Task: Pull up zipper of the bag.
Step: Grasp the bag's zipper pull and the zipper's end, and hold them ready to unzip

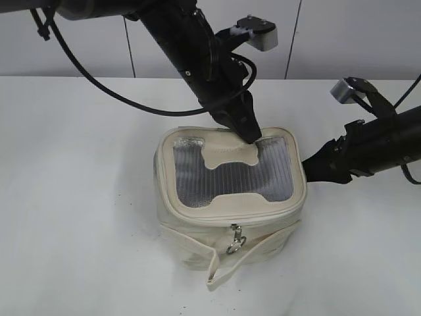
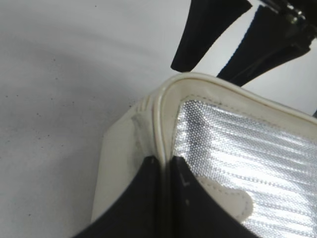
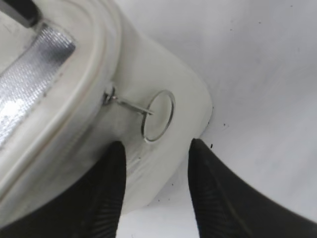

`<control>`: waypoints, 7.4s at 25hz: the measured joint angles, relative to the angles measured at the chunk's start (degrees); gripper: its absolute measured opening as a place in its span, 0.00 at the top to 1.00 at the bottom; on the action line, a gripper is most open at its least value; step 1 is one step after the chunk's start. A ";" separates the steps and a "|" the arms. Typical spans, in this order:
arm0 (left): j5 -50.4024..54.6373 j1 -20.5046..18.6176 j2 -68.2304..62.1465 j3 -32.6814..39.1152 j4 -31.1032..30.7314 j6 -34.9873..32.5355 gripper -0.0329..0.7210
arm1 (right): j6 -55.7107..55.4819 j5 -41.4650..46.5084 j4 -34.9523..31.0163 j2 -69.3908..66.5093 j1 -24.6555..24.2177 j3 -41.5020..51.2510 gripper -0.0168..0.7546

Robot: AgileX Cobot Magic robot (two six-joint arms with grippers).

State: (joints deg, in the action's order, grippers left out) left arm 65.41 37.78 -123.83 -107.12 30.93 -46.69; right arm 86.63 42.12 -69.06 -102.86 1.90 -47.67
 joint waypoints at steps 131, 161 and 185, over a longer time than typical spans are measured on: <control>0.41 -0.12 0.00 0.00 0.66 0.05 0.90 | 17.39 5.76 -14.46 -6.34 -0.20 -0.47 0.97; 0.40 -0.12 0.00 0.00 1.06 0.05 0.90 | -10.40 -2.22 13.91 5.06 -0.02 -3.39 0.36; 0.90 -0.12 -0.34 0.00 3.70 0.00 0.90 | 3.32 -8.17 1.45 5.11 -0.02 3.94 0.18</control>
State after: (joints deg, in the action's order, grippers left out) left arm 66.31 37.66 -124.17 -107.12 34.63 -46.68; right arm 89.96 33.95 -67.60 -97.75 1.88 -43.73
